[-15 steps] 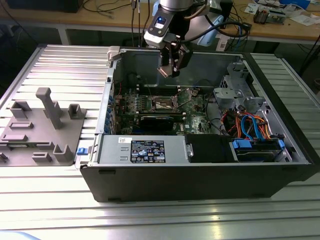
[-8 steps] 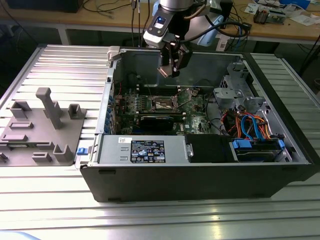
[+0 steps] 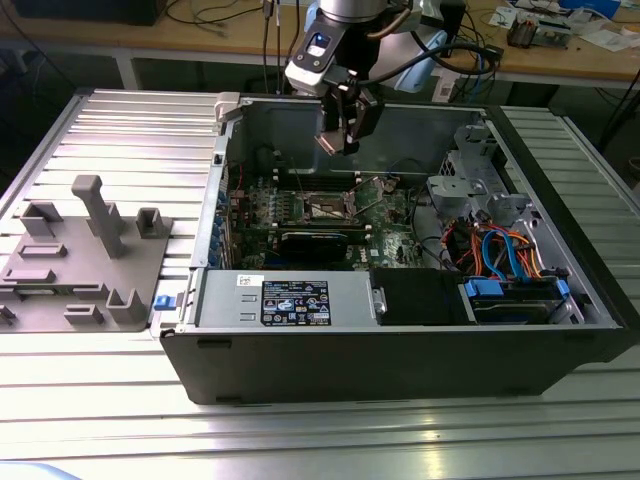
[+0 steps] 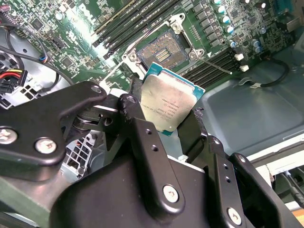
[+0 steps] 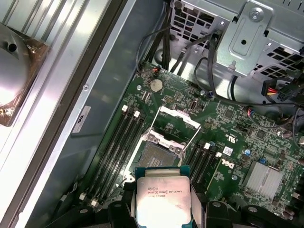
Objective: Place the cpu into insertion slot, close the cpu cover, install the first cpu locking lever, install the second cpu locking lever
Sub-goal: 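Place the cpu into insertion slot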
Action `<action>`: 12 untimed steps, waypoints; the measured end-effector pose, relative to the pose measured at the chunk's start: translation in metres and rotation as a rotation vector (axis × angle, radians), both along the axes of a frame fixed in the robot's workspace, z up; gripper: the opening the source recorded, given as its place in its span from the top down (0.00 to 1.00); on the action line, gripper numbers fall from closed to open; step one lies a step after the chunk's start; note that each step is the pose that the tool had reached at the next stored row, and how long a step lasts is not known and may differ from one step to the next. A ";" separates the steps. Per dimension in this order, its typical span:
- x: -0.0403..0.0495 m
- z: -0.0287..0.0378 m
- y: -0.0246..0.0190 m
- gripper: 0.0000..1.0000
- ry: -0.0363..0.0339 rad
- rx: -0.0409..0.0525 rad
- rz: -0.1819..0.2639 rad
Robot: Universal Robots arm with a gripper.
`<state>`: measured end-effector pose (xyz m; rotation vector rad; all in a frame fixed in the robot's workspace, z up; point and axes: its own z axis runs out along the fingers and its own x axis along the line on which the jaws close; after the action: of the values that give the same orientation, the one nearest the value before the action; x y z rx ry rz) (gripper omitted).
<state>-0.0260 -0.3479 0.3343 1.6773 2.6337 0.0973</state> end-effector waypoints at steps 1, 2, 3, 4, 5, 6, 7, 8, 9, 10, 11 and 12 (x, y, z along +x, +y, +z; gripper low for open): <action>0.0000 0.0000 0.0000 0.45 0.0000 0.0000 -0.001; 0.0000 0.0000 0.0000 0.45 0.0000 0.0001 -0.001; 0.0000 0.0000 0.0000 0.45 0.0000 0.0000 -0.001; 0.0000 0.0000 0.0000 0.45 0.0000 0.0000 -0.002; 0.0000 0.0000 0.0000 0.45 0.0000 0.0000 -0.002; 0.0000 0.0000 0.0000 0.45 0.0000 0.0000 -0.002; 0.0000 0.0000 0.0000 0.45 0.0000 0.0000 -0.003; 0.0000 0.0000 0.0000 0.45 0.0000 0.0000 -0.003; 0.0000 0.0000 0.0000 0.45 -0.0001 0.0001 -0.003; 0.0000 0.0000 0.0000 0.45 0.0000 0.0000 -0.004; 0.0000 0.0000 0.0000 0.45 0.0000 0.0000 -0.004; 0.0000 0.0000 0.0000 0.45 0.0000 0.0000 -0.005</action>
<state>-0.0260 -0.3479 0.3343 1.6838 2.6294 0.0972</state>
